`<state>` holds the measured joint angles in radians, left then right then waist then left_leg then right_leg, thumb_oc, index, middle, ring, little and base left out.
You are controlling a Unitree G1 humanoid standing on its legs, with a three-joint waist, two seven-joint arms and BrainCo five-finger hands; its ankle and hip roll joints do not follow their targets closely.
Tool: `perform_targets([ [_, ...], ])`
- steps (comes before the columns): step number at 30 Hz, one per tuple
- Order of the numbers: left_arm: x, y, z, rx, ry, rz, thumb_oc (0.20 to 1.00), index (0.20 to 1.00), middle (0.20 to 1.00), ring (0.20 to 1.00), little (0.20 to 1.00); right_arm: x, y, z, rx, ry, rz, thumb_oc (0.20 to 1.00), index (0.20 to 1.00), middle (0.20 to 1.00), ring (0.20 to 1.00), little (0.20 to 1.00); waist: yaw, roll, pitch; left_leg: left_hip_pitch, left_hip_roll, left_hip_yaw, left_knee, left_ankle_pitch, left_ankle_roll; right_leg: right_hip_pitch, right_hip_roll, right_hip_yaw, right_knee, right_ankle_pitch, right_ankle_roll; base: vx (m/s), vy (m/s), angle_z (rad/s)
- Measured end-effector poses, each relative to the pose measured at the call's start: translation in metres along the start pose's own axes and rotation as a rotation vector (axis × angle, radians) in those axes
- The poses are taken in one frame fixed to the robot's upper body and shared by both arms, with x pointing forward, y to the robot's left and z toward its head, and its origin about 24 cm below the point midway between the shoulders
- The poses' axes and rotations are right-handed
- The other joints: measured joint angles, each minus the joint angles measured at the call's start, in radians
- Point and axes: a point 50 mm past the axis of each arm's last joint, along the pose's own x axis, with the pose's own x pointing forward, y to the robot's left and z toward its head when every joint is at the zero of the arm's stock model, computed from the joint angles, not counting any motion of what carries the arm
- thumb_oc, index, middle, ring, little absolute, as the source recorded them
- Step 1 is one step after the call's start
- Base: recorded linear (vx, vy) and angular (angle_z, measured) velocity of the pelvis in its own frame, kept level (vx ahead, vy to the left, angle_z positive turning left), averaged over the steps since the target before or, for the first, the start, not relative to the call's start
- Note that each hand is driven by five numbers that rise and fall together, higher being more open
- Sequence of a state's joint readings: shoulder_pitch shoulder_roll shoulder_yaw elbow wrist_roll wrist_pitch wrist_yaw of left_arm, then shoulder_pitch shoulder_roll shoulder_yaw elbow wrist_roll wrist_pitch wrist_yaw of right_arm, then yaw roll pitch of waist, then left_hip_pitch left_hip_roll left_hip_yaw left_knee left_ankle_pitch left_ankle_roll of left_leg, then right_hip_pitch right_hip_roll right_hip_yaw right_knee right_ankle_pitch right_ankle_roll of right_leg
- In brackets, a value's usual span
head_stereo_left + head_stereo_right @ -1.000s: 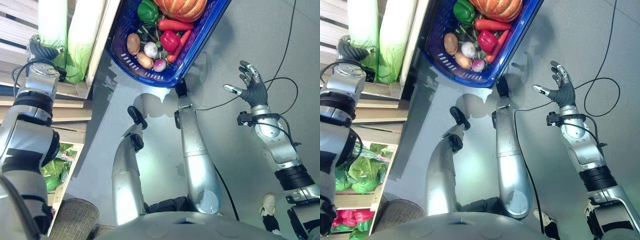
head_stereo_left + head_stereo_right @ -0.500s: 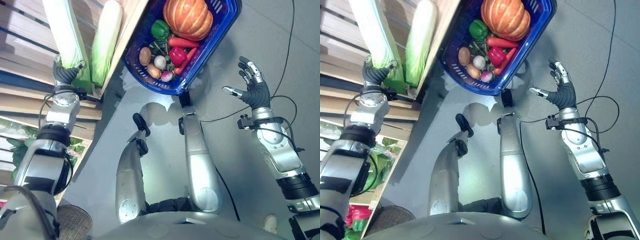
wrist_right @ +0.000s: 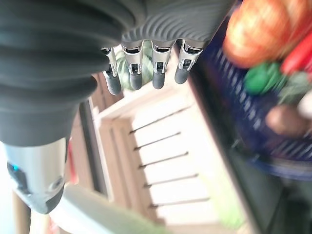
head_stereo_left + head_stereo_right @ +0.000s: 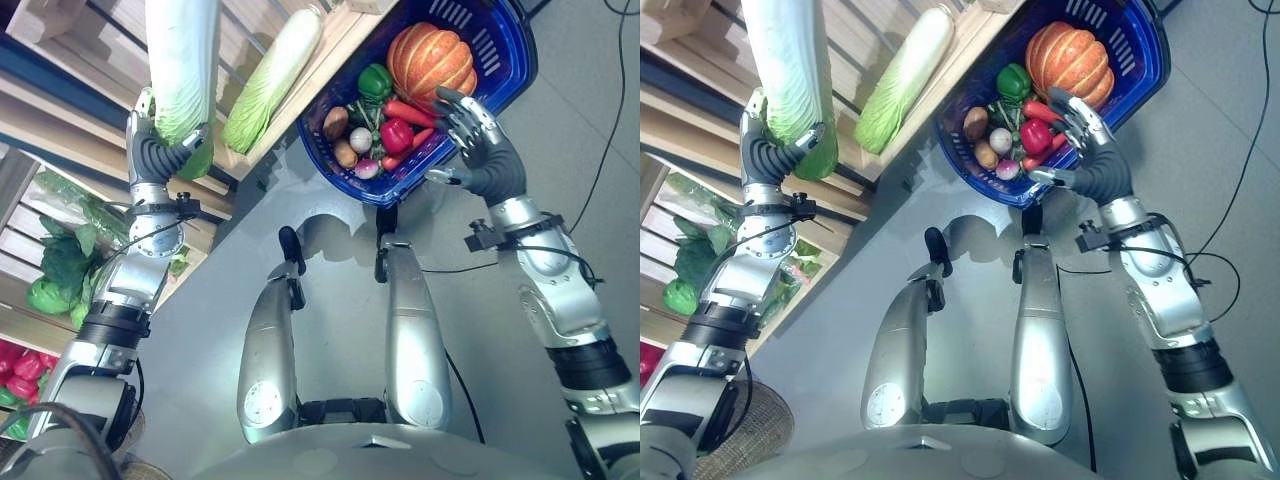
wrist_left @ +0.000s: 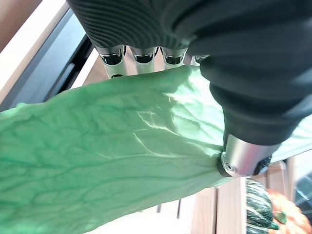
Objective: Pick up fruits and vegetables into the basket
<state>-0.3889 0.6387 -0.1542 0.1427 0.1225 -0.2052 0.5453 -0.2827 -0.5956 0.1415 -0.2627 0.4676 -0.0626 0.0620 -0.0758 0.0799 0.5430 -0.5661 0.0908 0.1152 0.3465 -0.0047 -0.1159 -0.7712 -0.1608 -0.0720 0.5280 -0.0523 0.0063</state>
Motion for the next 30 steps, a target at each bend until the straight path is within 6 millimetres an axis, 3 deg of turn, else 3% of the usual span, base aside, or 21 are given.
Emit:
perform_targets([
  [9, 0.008, -0.006, 0.034, 0.09, -0.27, -0.028, 0.2, 0.2, 0.2, 0.2, 0.2, 0.023, 0.041, 0.004, 0.292, -0.021, 0.15, 1.0, 1.0, 1.0, 1.0, 1.0, 0.039, -0.003, 0.002, 0.021, 0.006, -0.03, 0.027, -0.01, 0.003, 0.073, -0.005, -0.042, -0.017, 0.005, -0.005, 0.01, -0.124, 0.1],
  [16, -0.004, -0.034, 0.045, 0.095, -0.361, -0.201, 0.2, 0.2, 0.2, 0.2, 0.2, 0.035, 0.061, 0.013, 0.425, -0.051, 0.204, 1.0, 1.0, 1.0, 1.0, 1.0, 0.057, -0.01, 0.004, 0.044, 0.014, -0.036, 0.049, -0.019, 0.009, 0.123, -0.002, -0.055, -0.038, 0.006, 0.006, 0.01, -0.073, 0.04],
  [24, -0.005, -0.05, 0.052, 0.187, -0.412, -0.258, 0.2, 0.2, 0.2, 0.2, 0.2, 0.04, 0.062, 0.01, 0.447, -0.048, 0.089, 1.0, 1.0, 1.0, 1.0, 1.0, 0.06, -0.028, 0.01, 0.04, 0.014, -0.041, 0.07, -0.028, 0.014, 0.138, -0.002, -0.055, -0.046, 0.017, 0.011, 0.01, -0.029, 0.01],
  [30, -0.008, -0.065, 0.049, 0.311, -0.375, -0.295, 0.2, 0.2, 0.2, 0.2, 0.2, 0.047, 0.048, 0.002, 0.36, -0.024, -0.108, 1.0, 1.0, 1.0, 1.0, 1.0, 0.056, -0.036, 0.014, 0.051, 0.012, -0.038, 0.072, -0.033, 0.021, 0.159, -0.002, -0.055, -0.066, 0.03, 0.013, 0.0, 0.0, 0.0],
])
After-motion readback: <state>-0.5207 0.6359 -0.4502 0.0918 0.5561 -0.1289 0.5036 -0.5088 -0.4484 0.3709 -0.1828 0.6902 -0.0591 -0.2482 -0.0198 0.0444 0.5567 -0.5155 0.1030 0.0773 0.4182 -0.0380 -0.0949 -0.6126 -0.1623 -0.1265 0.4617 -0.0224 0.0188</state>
